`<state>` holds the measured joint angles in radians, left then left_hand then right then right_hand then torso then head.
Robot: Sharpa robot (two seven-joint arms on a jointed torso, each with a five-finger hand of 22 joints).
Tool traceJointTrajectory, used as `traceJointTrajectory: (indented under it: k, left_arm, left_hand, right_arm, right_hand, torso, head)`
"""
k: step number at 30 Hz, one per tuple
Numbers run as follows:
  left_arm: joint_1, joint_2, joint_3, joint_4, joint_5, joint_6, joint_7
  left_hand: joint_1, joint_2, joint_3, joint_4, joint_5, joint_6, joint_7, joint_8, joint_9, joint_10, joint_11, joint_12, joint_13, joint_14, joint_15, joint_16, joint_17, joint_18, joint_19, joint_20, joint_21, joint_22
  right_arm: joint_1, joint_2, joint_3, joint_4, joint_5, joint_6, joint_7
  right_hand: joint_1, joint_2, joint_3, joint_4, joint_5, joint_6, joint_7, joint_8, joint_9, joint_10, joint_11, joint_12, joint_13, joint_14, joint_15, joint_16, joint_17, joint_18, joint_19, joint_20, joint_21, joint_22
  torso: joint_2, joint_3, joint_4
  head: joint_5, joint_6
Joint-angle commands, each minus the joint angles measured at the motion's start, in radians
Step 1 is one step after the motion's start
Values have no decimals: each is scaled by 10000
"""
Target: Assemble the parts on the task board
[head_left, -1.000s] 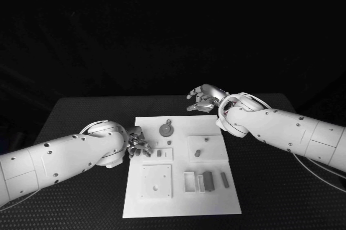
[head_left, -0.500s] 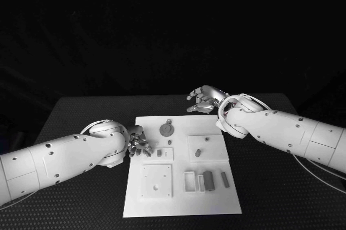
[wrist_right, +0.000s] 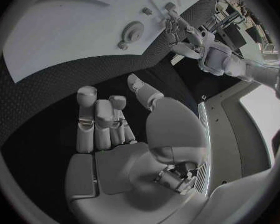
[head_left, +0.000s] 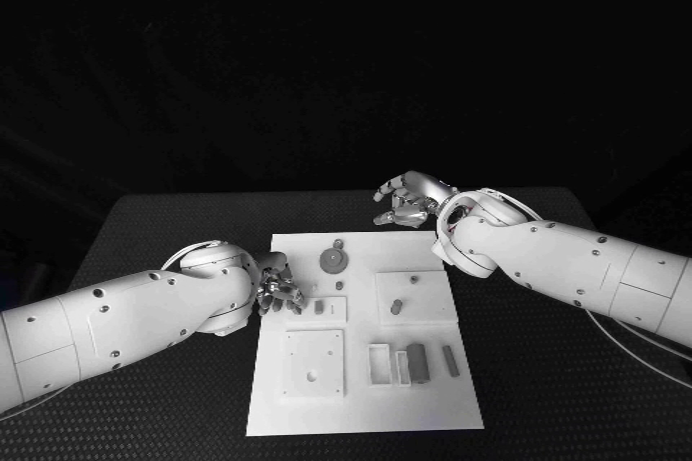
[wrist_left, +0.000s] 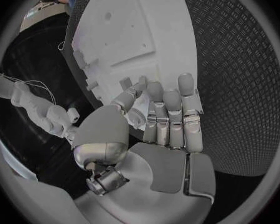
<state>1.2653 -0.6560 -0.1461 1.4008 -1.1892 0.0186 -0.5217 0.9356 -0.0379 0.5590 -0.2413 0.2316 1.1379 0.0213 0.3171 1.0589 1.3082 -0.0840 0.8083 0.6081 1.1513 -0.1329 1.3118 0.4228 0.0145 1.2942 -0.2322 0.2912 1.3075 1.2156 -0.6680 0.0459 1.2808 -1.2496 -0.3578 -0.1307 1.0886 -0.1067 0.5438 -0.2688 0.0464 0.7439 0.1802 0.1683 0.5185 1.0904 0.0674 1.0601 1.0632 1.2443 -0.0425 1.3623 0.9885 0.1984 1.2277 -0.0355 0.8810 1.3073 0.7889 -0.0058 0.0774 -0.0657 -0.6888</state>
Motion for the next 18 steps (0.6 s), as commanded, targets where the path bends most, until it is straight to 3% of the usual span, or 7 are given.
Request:
traceJointTrajectory:
  k: [1,7,18]
  left_arm:
    - [-65,6,-54,-22,206,25,-128]
    - [-65,7,-54,-26,448,-18,-114]
    - [-64,22,-54,-21,502,-108,-90]
  left_hand:
    - [51,186,199,-109,110,50,-11,96,87,65,-16,28,-11,74,-22,6,14,-101,90,5,26,208]
    - [-360,-99,-24,164,101,17,-14,115,182,75,-19,5,-20,83,-25,-19,18,-91,90,3,22,204]
    - [-803,-331,-263,427,-217,-12,-21,100,247,72,-27,-16,-23,81,-41,-41,26,-74,73,-6,2,199]
  right_arm:
    - [-5,5,2,11,-18,69,53]
    - [-5,-12,2,8,-18,64,49]
    - [-5,-17,2,11,-18,64,46]
  right_hand:
    - [-96,8,0,74,36,-3,55,59,-15,-76,25,47,-16,-74,19,19,-16,634,-6,-76,-59,188]
    - [-92,7,2,73,36,-3,54,59,-16,-77,25,48,-18,-74,18,19,-16,634,-6,-77,-59,188]
    - [-85,6,5,69,36,-3,54,60,-17,-78,24,50,-21,-74,18,19,-16,634,-6,-78,-59,188]
  torso:
    - [1,1,2]
    - [2,-2,-3]
    - [3,2,-4]
  head:
    - [6,-1]
    - [11,1]
    - [16,10]
